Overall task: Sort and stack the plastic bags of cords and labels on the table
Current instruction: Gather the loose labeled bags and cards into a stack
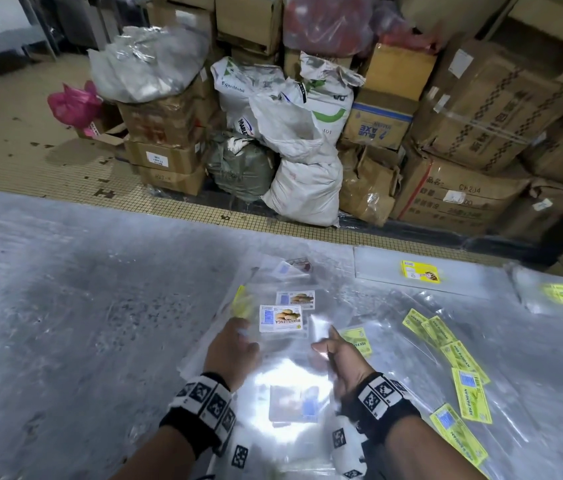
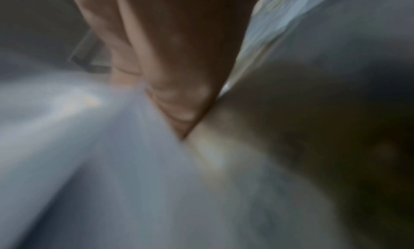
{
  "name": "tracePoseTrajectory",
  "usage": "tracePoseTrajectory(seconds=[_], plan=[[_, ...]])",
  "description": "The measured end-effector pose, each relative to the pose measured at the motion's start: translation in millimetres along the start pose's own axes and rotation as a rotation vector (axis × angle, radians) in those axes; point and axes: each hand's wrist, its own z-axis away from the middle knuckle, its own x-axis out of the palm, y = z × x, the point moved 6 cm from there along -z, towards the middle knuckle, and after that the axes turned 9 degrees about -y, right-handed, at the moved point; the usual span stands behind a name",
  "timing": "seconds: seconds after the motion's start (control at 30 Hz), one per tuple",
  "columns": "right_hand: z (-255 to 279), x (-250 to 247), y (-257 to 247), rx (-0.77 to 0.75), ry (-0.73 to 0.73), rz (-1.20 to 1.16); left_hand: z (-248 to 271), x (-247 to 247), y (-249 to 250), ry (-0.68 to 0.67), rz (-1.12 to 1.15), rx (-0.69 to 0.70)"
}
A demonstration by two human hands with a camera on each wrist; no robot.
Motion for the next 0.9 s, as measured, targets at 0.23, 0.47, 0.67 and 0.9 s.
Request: tracePoseTrajectory(seconds=[0.23,0.47,0.67,0.9], plan=[[2,-1,-7,-0.057,-0.042,-0.081,1,4,7,-0.046,0.134,-0.095],[11,-3,-17,0.008,0.012,-0.04,4,7,27,-0.155,0.387,0.036],[36,17,-31,-0.054,-0.012,-0.106,-11,13,8,-0.109,0.362,0.138],[29,-15,-14,-0.164,0.095,-0.062,3,18,30,-0.169,0.44,0.143]])
